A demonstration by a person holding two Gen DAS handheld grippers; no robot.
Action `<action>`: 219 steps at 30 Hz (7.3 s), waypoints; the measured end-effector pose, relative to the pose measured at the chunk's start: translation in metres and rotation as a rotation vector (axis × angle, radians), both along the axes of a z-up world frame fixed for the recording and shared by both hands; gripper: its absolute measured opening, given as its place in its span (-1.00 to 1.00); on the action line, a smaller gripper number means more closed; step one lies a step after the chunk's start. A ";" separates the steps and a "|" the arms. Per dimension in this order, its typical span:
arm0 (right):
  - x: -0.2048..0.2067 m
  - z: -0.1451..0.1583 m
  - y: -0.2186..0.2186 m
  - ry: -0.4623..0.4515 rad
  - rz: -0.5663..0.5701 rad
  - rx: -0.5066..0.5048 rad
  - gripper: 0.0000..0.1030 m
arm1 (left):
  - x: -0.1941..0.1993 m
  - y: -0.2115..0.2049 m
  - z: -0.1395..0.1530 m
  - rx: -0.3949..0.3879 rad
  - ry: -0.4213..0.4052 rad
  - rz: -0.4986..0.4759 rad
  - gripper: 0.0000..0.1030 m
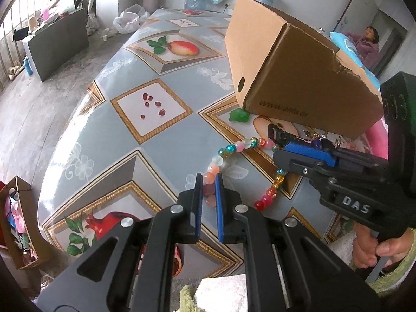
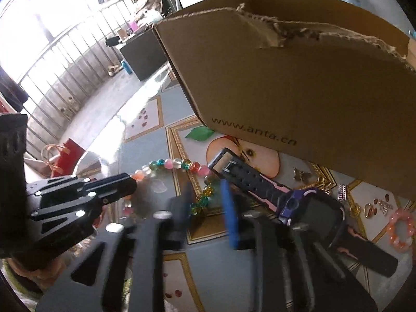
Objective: Organize jewelry
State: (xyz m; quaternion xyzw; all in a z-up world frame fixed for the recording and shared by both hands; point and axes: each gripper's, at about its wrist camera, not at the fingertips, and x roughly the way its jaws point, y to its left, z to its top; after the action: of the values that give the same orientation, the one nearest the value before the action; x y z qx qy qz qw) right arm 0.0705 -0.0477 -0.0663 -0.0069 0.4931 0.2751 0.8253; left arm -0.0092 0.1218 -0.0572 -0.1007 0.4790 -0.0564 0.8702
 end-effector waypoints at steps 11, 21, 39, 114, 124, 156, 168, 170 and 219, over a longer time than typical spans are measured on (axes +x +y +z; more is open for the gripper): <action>-0.010 0.032 -0.015 0.003 0.035 0.088 -0.81 | -0.012 0.004 0.044 -0.061 -0.076 -0.016 -0.84; 0.004 0.146 -0.062 -0.176 0.045 0.213 -0.81 | 0.018 -0.020 0.156 -0.100 -0.303 -0.118 -0.84; 0.258 0.049 -0.072 0.388 -0.107 0.130 -0.81 | 0.255 -0.100 0.104 0.147 0.020 -0.250 -0.84; -0.011 0.023 -0.075 -0.134 0.097 -0.125 -0.16 | 0.040 -0.021 0.003 -0.185 -0.056 -0.107 0.84; -0.017 0.020 -0.096 -0.097 0.047 0.003 -0.15 | 0.048 -0.041 0.004 -0.193 -0.034 -0.191 0.36; -0.031 0.020 -0.131 0.025 0.087 0.191 -0.16 | 0.052 -0.070 0.000 -0.047 -0.025 -0.253 -0.82; 0.011 0.024 -0.139 0.081 0.134 0.090 -0.63 | 0.057 -0.073 -0.006 0.021 -0.019 -0.323 -0.82; 0.018 0.021 -0.132 0.107 0.168 0.066 -0.69 | 0.057 -0.075 -0.005 0.040 -0.021 -0.339 -0.82; -0.006 0.045 -0.138 0.042 -0.007 -0.120 -0.72 | 0.048 -0.072 -0.005 0.030 -0.056 -0.330 -0.81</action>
State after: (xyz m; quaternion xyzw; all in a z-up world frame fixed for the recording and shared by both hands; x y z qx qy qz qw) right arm 0.0644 -0.1859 -0.0218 -0.0488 0.5259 0.2422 0.8139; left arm 0.0391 0.0499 -0.0622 -0.0058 0.4653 -0.1941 0.8636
